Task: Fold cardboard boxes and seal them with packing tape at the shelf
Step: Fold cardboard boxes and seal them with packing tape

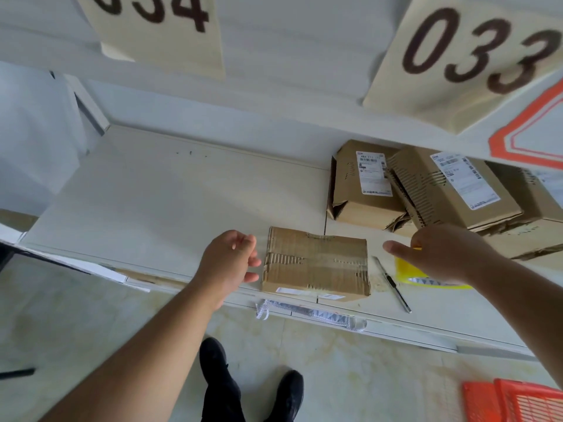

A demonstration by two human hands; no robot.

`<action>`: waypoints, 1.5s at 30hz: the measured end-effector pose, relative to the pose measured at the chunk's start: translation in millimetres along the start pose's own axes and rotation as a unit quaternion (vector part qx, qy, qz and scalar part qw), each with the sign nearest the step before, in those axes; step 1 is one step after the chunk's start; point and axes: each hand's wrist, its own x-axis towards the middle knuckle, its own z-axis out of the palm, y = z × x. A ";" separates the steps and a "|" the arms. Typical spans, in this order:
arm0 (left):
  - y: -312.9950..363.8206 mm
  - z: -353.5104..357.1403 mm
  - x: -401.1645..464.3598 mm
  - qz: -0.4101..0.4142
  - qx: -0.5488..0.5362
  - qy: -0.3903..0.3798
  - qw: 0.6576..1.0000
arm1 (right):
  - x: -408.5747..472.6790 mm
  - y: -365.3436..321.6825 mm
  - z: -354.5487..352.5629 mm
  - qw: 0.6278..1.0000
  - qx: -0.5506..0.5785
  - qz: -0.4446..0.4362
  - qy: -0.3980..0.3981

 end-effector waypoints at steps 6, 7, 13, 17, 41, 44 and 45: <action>-12.0 1.2 7.5 0.000 0.017 0.019 1.000 | 4.0 -8.0 8.6 1.000 0.008 0.017 -0.017; -13.5 1.2 8.7 -0.001 0.019 0.020 1.000 | 4.9 -8.3 10.7 1.000 0.007 0.017 -0.019; -16.7 3.1 12.4 0.000 0.015 0.022 1.000 | 7.2 -7.9 17.1 1.000 0.005 0.010 -0.018; -18.9 3.8 13.4 0.000 0.019 0.022 1.000 | 6.5 -9.3 20.0 1.000 0.007 0.017 -0.019; -19.6 8.3 20.7 -0.015 0.035 0.011 0.999 | 11.0 -10.8 27.8 0.998 0.000 0.034 -0.055; -22.0 10.2 22.6 -0.024 0.032 0.007 0.999 | 11.6 -11.5 30.9 0.997 0.002 0.042 -0.058; -23.2 11.1 23.5 -0.031 0.027 0.004 0.999 | 11.9 -11.5 32.8 0.997 0.003 0.046 -0.061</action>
